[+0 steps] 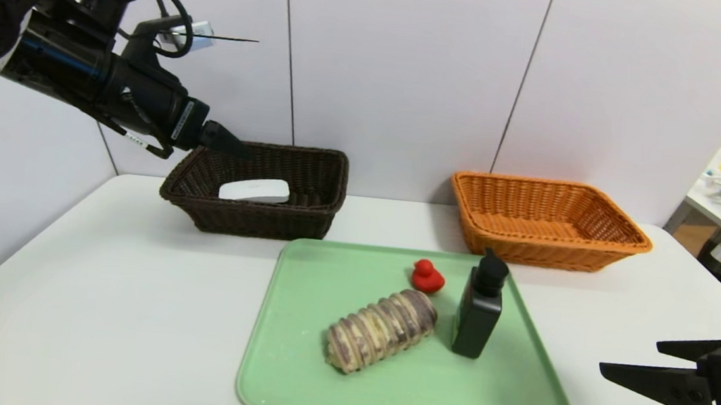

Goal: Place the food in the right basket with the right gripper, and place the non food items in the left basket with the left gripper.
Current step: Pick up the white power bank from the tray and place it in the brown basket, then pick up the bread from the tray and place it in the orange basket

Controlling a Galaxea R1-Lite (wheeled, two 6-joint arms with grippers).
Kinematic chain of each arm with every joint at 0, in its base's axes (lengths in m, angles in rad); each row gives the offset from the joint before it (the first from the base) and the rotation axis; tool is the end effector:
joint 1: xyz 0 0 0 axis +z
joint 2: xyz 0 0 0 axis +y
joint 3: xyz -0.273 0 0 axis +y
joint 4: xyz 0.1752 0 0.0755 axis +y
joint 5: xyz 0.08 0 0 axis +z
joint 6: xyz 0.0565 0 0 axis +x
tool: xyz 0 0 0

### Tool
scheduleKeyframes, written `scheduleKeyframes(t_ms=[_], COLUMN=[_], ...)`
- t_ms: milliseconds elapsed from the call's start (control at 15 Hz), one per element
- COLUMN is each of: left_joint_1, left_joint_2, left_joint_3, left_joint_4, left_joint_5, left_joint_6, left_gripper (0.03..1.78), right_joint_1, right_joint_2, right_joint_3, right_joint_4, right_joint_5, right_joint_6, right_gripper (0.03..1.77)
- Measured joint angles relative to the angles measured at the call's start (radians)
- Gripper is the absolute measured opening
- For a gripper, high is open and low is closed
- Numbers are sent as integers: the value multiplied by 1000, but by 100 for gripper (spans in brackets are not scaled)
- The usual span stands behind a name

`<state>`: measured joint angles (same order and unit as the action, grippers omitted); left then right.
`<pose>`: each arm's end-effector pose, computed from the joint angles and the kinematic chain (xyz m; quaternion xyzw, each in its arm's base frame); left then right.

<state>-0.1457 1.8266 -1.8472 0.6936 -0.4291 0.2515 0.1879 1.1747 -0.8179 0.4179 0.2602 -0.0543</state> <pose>0.3383 -0.0734 0.2613 0.0673 0.2907 -0.3064 0.9039 0.1755 0.0482 0.1673 -0.0109 0.3718 0.2159 0.9028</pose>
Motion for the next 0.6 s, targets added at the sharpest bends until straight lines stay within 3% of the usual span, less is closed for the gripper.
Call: scheduleKeyframes(t_ms=[333,600], left_joint_1=[-67,-93], left_joint_2=[-174,-291], left_joint_3=[225,445], left_joint_4=[18,6], left_joint_5=[4,6], left_joint_6=[-209,-235], left_gripper=[168,169], right_joint_1=[51,89], right_joint_2=[6,31], right_joint_3=[-54,-108], right_joint_4=[3,4], right_joint_5=[0,0], right_joint_6=[1,5], right_gripper=[170,170])
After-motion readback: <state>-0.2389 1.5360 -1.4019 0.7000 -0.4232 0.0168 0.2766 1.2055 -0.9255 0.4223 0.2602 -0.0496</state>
